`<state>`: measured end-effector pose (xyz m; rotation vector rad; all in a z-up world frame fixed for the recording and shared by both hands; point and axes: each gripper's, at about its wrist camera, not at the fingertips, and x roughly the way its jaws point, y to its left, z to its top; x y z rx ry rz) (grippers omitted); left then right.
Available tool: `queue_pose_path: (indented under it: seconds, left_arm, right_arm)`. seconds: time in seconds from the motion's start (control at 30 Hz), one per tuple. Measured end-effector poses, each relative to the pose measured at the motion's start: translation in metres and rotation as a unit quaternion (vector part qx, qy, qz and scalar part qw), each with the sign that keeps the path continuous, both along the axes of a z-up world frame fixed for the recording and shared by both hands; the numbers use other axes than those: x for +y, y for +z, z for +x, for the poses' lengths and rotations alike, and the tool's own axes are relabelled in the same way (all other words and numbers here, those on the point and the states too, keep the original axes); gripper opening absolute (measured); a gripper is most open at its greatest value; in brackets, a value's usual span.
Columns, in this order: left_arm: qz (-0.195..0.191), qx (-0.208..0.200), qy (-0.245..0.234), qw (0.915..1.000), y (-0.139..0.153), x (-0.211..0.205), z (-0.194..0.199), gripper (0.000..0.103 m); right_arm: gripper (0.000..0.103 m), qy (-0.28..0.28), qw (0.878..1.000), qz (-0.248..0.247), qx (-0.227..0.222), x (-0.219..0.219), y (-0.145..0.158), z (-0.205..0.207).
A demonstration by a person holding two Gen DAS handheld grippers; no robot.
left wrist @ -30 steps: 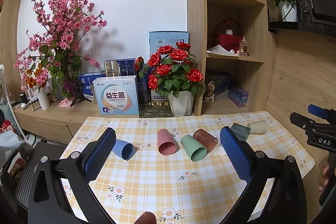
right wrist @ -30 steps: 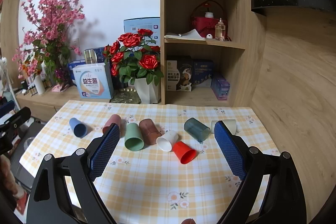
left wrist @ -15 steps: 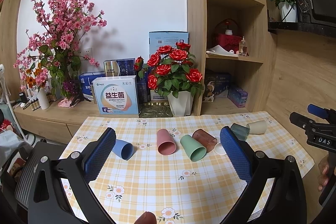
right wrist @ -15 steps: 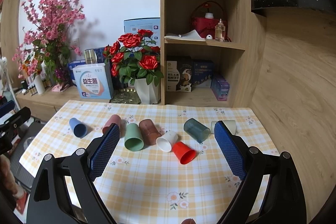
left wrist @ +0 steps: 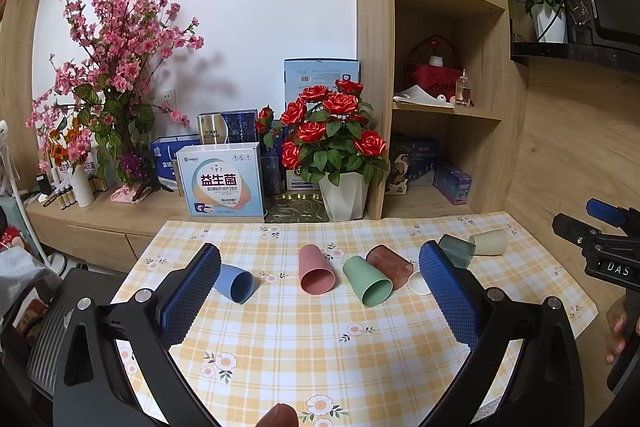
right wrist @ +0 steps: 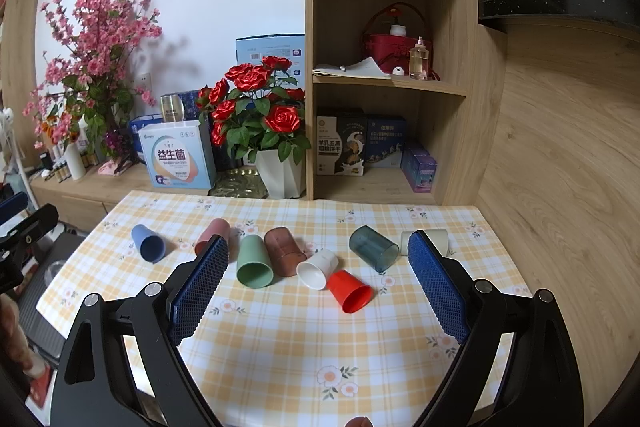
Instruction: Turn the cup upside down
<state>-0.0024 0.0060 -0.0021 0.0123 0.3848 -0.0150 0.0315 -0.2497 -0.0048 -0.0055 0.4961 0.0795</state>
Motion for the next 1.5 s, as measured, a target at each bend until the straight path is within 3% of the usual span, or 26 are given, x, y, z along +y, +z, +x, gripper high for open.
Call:
queue_pose_path:
  seconds: [1.23,1.5]
  left_arm:
    - [-0.002,0.006,0.000,1.0000,-0.003,0.002,0.007,0.097]
    - [-0.003,0.031,-0.007,0.9995,-0.032,0.015,0.038,0.097]
  right_arm:
    - [0.088,-0.004,1.000,0.005,0.007,-0.005,-0.001,0.003]
    - [0.088,-0.033,0.999,0.013,0.034,-0.048,-0.038,0.034]
